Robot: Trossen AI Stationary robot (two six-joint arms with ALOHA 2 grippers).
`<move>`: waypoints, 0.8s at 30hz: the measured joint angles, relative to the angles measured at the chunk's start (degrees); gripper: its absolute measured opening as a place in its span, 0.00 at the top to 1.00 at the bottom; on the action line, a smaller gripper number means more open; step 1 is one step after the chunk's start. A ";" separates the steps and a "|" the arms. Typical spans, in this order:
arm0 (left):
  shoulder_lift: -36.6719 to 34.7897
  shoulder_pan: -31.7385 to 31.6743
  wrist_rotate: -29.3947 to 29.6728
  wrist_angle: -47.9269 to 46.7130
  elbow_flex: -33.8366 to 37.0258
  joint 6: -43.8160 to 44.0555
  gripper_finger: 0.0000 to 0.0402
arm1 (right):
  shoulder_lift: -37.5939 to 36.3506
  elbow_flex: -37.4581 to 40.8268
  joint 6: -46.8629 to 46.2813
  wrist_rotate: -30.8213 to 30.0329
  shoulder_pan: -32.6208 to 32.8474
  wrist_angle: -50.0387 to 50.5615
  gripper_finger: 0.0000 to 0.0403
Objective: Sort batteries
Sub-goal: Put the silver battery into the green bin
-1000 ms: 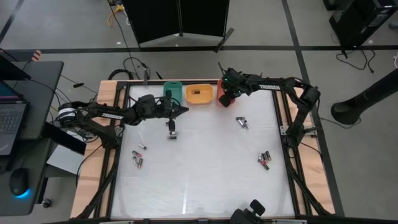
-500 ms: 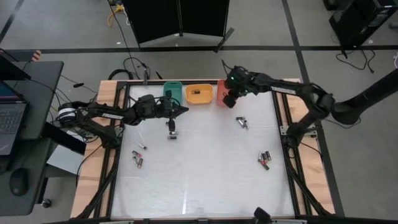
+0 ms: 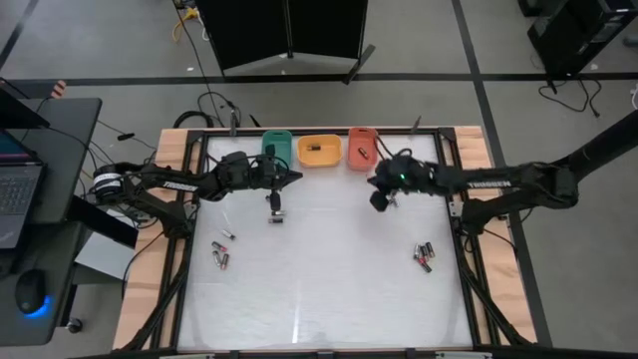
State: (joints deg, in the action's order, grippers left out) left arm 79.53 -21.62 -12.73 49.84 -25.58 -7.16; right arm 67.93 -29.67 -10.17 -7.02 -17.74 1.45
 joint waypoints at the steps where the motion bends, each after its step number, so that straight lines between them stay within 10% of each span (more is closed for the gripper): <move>1: 0.00 0.00 0.00 0.01 0.00 0.00 0.94 | -0.26 1.57 0.14 -0.06 0.66 -2.67 0.94; 15: 0.00 0.00 0.00 -0.04 0.00 0.50 0.94 | -0.12 4.02 0.03 0.89 6.90 -9.12 0.97; 24: 0.00 0.01 0.00 -1.59 0.00 0.48 0.94 | -2.11 0.26 -9.13 -4.36 14.72 9.09 0.98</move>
State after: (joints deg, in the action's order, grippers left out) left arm 79.53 -21.62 -12.73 48.25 -25.58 -6.68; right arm 65.82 -29.41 -19.30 -11.38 -3.02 10.54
